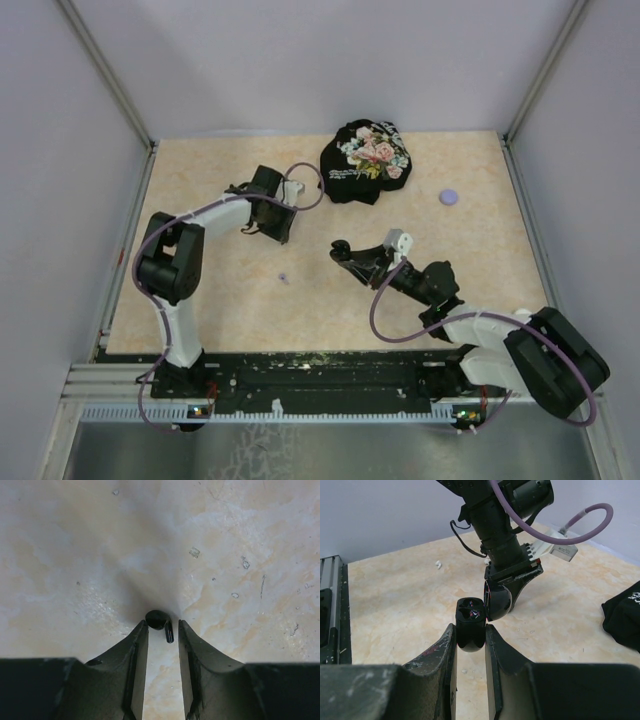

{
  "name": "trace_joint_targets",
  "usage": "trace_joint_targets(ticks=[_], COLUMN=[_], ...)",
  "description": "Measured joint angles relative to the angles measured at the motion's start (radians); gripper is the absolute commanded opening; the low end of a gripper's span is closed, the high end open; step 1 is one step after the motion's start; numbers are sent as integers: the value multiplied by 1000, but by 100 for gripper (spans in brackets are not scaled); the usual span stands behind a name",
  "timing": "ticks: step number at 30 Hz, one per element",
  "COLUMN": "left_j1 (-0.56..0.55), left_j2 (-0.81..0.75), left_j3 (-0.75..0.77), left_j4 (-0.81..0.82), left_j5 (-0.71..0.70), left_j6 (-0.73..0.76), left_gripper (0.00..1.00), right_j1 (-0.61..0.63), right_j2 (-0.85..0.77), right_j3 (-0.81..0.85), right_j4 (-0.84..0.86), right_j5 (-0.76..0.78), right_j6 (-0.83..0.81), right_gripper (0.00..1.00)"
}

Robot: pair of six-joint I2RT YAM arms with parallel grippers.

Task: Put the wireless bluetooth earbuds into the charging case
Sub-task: Move the earbud to the center of the board, then pick up the earbud from the center of the board.

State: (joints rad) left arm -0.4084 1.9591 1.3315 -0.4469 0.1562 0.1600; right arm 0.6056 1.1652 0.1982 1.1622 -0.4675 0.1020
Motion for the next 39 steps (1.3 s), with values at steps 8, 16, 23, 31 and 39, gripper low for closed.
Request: trace_joint_targets(ticks=[8, 16, 23, 31, 39], left_j1=[-13, -14, -2, 2, -40], left_j2=[-20, -29, -35, -86, -127], left_j3=[-18, -27, -29, -50, -50], left_j4=[-28, -64, -74, -70, -30], left_j5=[-69, -185, -266, -232, -178], left_j6=[-13, -29, -71, -138, -229], left_gripper=[43, 42, 42, 44, 43], right_j1=[0, 0, 0, 0, 0], right_j2=[-6, -7, -13, -34, -34], right_j3=[0, 0, 0, 0, 0], right_j4=[-1, -1, -4, -4, -7], right_j5=[-6, -10, -9, -9, -8], right_j6=[4, 5, 5, 4, 5], right_gripper=[0, 0, 0, 0, 0])
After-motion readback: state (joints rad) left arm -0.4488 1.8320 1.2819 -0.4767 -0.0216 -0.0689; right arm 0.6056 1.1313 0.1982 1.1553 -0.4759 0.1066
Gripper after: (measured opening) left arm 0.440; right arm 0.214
